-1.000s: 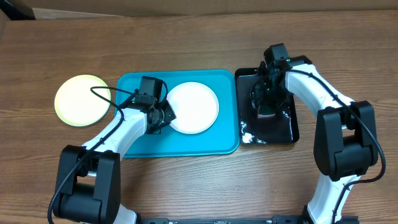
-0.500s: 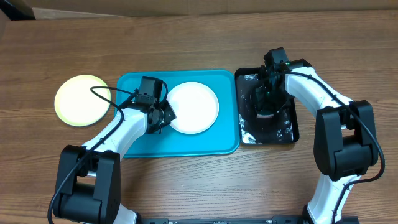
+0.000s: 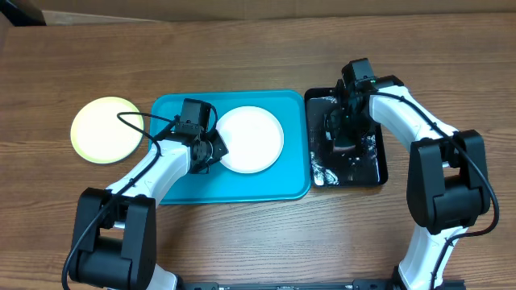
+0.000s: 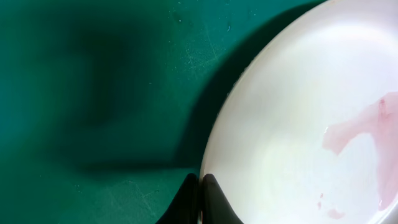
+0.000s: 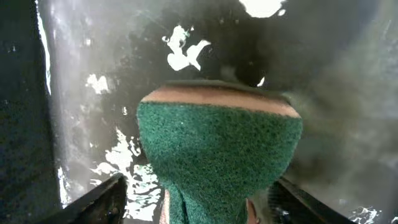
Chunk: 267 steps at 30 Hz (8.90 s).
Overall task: Clean dirty plates on tray and stack at the side
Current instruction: 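Move the sponge back into the black tray and rub it, then release the sponge in the black tray and lift the right gripper away, then lift the white plate off the teal tray with the left gripper, then swing the white plate left and stack it on the yellow plate, then open the left gripper and lift it off the plate stack toward the tray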
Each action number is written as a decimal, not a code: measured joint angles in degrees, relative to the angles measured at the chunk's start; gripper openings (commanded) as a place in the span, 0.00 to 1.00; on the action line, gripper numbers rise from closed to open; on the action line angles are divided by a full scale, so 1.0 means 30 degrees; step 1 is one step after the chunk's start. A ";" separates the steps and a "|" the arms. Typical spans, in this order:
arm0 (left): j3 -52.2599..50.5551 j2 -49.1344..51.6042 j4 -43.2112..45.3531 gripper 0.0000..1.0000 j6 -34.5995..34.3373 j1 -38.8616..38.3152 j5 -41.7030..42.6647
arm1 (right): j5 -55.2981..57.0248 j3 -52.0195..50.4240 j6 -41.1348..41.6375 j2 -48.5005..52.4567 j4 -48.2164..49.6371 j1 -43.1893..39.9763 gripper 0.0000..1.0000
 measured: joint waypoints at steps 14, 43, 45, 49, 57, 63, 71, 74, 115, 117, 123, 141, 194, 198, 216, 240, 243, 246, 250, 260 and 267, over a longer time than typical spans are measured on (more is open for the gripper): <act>0.0000 0.0000 -0.0007 0.04 0.0000 0.0000 -0.0015 | 0.0000 0.1523 0.0168 -0.0182 -0.1384 0.0000 0.06; 0.0007 0.0182 0.0058 0.07 0.0007 -0.0124 -0.0211 | -0.0335 0.1326 0.0153 -0.1093 -0.1770 -0.0066 0.57; 0.0007 0.0393 0.0117 0.04 0.0022 -0.0124 -0.0211 | -0.0517 0.2492 0.0168 -0.1093 -0.2193 -0.0175 0.57; 0.0029 0.0554 0.0219 0.04 -0.0022 -0.0124 -0.0197 | -0.0721 0.4437 0.0328 -0.1107 -0.2681 -0.0750 0.68; 0.0168 0.0525 0.0087 0.04 0.0729 -0.0124 -0.0459 | -0.0867 0.4976 0.1129 -0.1144 -0.3322 -0.4539 1.00; 0.0299 -0.0721 -0.0270 0.04 0.2200 -0.0124 -0.2521 | -0.0787 0.4983 0.1486 -0.1144 -0.3519 -0.8167 1.00; 0.0423 -0.2463 0.0401 0.04 0.3497 -0.0124 -0.4779 | -0.0787 0.4983 0.1537 -0.1144 -0.3526 -1.0185 1.00; 0.0430 -0.2521 0.1049 0.04 0.3665 -0.0124 -0.5115 | -0.0794 0.4983 0.1530 -0.1144 -0.3519 -1.0316 1.00; 0.3767 -0.2528 0.6557 0.04 1.0054 -1.0163 -0.9027 | -0.0794 0.4983 0.1537 -0.1144 -0.3512 -1.0302 1.00; 0.3774 -0.2528 0.7104 0.04 1.1067 -1.1351 -1.0644 | -0.0794 0.4983 0.1530 -0.1144 -0.3526 -1.0302 1.00; 0.3818 -0.2528 0.8357 0.04 1.4542 -1.3923 -1.4433 | -0.0794 0.4983 0.1537 -0.1144 -0.3519 -1.0302 1.00; 0.3876 -0.2528 1.5016 0.04 2.4946 -1.7741 -2.0720 | -0.0794 0.4983 0.1537 -0.1144 -0.3526 -1.0302 1.00; 0.4095 -0.2550 -0.1035 0.04 0.3315 0.1872 0.2543 | -0.0794 0.4983 0.1537 -0.1144 -0.3534 -1.0302 1.00; 0.4095 -0.2550 -0.3293 0.04 0.3009 0.7424 0.5537 | -0.0794 0.4983 0.1537 -0.1144 -0.3526 -1.0302 1.00; 0.4095 -0.2557 -0.5268 0.04 0.2885 1.7070 0.2747 | -0.0794 0.4983 0.1537 -0.1144 -0.3534 -1.0302 1.00; 0.3373 -0.0015 -0.0036 0.04 0.3089 1.6626 -0.0364 | -0.0794 0.4983 0.1537 -0.1144 -0.3534 -1.0302 1.00; 0.3373 -0.0015 0.0102 0.14 0.3104 1.6626 -0.0321 | -0.0787 0.4983 0.1537 -0.1144 -0.3541 -1.0302 1.00; 0.3373 -0.0015 0.0197 0.63 0.3220 1.6626 -0.0248 | -0.0794 0.4983 0.1537 -0.1144 -0.3526 -1.0302 1.00; 0.3373 -0.0015 0.0219 0.99 0.3657 1.6633 0.0430 | -0.0801 0.4983 0.1537 -0.1144 -0.3534 -1.0302 1.00; 0.3373 -0.0015 0.0474 0.96 0.6375 1.4914 0.6499 | -0.0794 0.4983 0.1530 -0.1144 -0.3534 -1.0302 1.00; 0.3373 -0.0015 -0.0095 0.78 0.7111 1.1278 0.7060 | -0.0794 0.4983 0.1530 -0.1144 -0.3534 -1.0302 1.00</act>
